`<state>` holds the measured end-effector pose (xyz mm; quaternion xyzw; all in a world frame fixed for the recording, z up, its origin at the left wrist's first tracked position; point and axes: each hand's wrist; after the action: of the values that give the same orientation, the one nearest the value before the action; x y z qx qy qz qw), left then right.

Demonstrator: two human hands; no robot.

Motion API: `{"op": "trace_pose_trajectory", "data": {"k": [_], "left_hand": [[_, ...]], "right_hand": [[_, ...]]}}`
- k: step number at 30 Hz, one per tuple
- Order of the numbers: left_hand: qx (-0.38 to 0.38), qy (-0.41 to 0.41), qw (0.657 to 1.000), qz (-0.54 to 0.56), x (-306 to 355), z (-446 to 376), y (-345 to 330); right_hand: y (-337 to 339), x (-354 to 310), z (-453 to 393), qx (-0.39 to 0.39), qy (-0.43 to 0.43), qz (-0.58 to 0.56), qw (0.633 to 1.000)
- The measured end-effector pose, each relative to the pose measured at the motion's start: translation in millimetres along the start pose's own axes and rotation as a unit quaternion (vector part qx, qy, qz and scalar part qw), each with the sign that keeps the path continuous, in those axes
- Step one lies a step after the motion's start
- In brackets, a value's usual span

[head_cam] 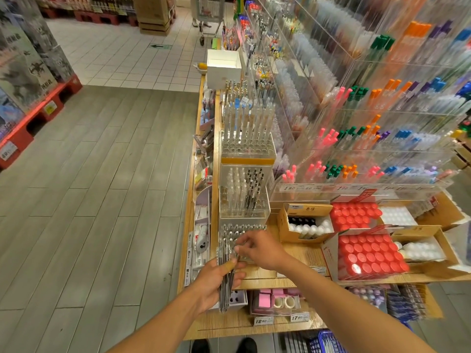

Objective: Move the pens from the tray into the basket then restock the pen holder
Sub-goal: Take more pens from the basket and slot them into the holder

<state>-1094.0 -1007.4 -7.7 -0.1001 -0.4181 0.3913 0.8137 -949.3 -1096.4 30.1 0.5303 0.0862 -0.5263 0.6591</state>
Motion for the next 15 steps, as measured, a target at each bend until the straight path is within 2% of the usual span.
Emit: {"op": "trace_pose_trajectory", "data": {"k": [7, 11, 15], "left_hand": [[-0.016, 0.000, 1.000, 0.019, 1, -4, -2], [-0.006, 0.003, 1.000, 0.017, -1, -5, 1], [0.030, 0.012, 0.999, 0.033, -5, -5, 13]], "right_hand": [[0, 0, 5, -0.040, -0.038, -0.199, 0.978], [4, 0, 7, -0.040, -0.040, -0.166, 0.985], [14, 2, 10, 0.010, -0.027, -0.192, 0.981]]}}
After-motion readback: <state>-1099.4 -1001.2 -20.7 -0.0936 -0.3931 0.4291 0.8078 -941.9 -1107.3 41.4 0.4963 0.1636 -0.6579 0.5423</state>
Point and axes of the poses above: each hand's wrist, its own z-axis away from the middle knuckle, its own y-axis out of the back of the hand, x = y × z, and after that the axes turned 5 degrees about -x, right-handed
